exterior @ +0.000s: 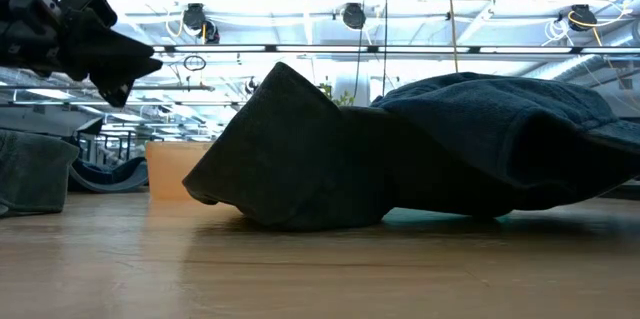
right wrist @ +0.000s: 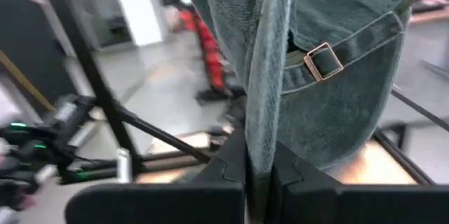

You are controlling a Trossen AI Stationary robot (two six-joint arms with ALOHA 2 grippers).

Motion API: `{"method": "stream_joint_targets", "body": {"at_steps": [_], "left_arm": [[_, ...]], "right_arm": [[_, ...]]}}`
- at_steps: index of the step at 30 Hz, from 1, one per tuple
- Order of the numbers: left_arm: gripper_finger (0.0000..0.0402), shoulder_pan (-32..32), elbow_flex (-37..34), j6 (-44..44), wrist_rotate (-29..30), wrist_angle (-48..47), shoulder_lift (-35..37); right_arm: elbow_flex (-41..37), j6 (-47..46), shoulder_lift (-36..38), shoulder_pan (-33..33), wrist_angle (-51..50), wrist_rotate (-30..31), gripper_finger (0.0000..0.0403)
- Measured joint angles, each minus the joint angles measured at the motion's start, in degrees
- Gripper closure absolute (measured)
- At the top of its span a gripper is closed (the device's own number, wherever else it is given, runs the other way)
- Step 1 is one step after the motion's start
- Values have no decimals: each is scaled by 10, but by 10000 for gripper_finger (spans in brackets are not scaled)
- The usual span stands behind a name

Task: Pick & Place hat
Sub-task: Put the top gray cap into the green bin

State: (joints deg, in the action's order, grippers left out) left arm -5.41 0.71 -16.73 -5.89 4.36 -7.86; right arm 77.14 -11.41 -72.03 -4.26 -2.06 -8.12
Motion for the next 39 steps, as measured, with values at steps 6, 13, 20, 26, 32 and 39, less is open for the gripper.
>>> {"method": "stream_joint_targets", "body": {"at_steps": [6,13,20,26,32,39], "left_arm": [[282,0,0,-15,0,34,0],[282,0,0,-102,0,67,0],[282,0,0,-163,-1,138,0],[258,-1,9,-205,4,182,0],[183,-1,55,-200,5,181,0],[143,-1,142,-204,12,175,-39]], "right_arm": [[0,1,0,11,63,-42,403],[0,1,0,10,79,-72,403],[0,-9,-3,10,87,-102,403],[0,-15,-3,10,95,-119,403],[0,-24,-3,6,171,-165,403],[0,-67,-3,-11,237,-199,403]]}}
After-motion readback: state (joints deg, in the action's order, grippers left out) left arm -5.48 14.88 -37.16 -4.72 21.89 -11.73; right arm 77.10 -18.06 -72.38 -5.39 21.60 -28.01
